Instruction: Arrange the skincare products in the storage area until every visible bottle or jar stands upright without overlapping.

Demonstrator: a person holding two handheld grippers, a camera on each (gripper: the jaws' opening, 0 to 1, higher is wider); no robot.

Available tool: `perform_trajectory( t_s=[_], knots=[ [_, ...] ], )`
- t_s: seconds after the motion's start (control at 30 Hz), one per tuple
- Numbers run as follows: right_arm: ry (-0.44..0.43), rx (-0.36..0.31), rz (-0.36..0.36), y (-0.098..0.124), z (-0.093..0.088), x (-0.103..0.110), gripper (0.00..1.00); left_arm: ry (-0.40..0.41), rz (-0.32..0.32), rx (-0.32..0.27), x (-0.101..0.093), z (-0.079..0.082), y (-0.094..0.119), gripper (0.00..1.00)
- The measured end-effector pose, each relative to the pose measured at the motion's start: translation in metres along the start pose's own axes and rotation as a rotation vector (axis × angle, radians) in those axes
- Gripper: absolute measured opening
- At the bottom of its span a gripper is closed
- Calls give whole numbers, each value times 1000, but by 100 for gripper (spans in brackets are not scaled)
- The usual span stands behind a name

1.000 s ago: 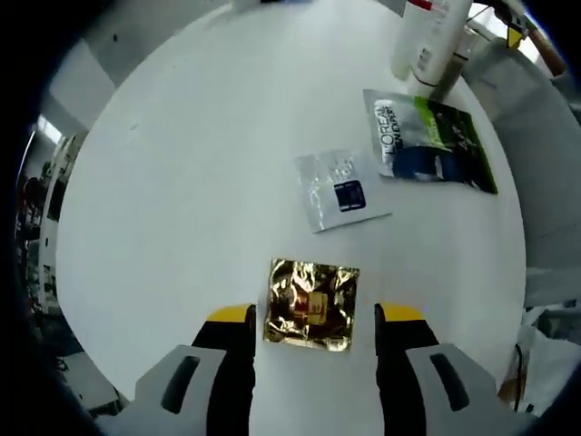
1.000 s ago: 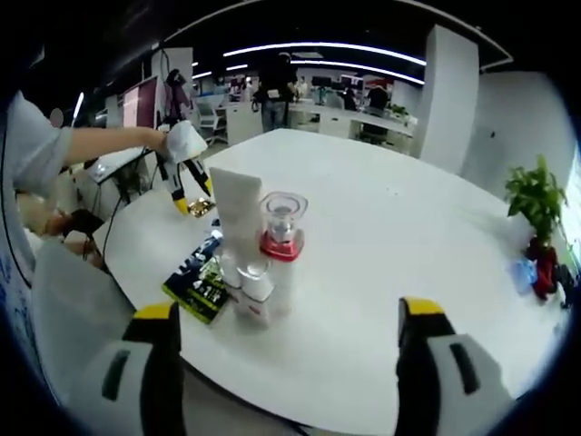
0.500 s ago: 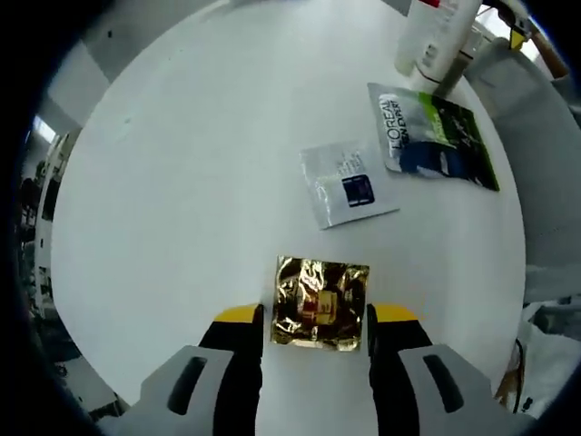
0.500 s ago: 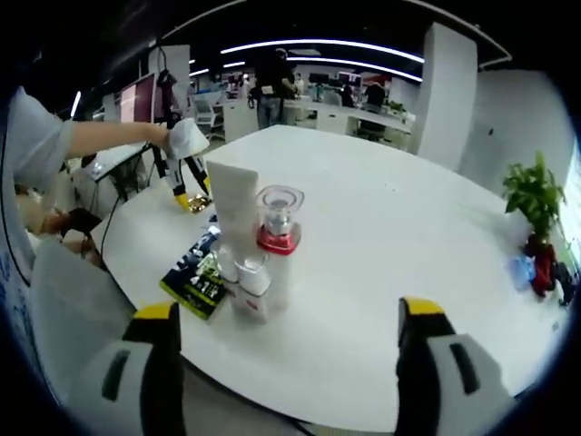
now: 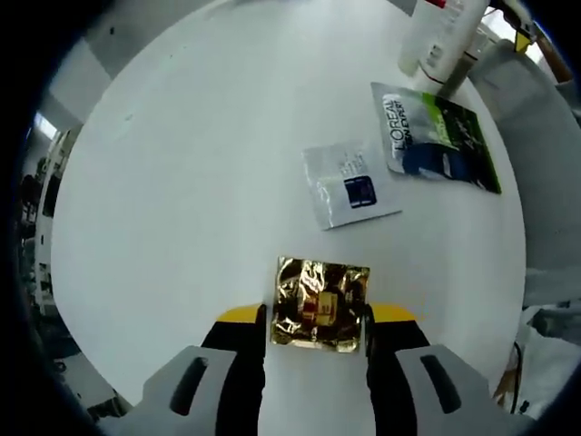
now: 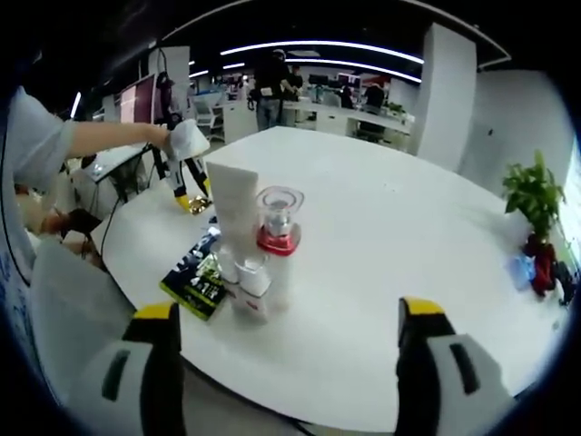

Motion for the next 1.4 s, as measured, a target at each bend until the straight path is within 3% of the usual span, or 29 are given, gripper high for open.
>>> perform_trajectory(
  t_s=[0.43,0.8,1.4],
  knots=[
    [-2,-2,-7,5,-3,1,100,3,-8,11,-4,-1,-1,36],
    [3,-20,-2,6,0,2,100,7,22,26,-9,0,9,36],
    [13,-63,7,15,5,1,100,40,42,32,-39,12,13,37]
  ],
)
Point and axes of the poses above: the point that each gripper's makers call its tool centre point, and the gripper's own axes: y roughly backward along the fingers, x roughly to its left, z roughly out of its top, the point moved 6 cm from there along y, roughly backward along the fingers, and after that the axes turned 6 degrees about -y, right-handed, at the moved point
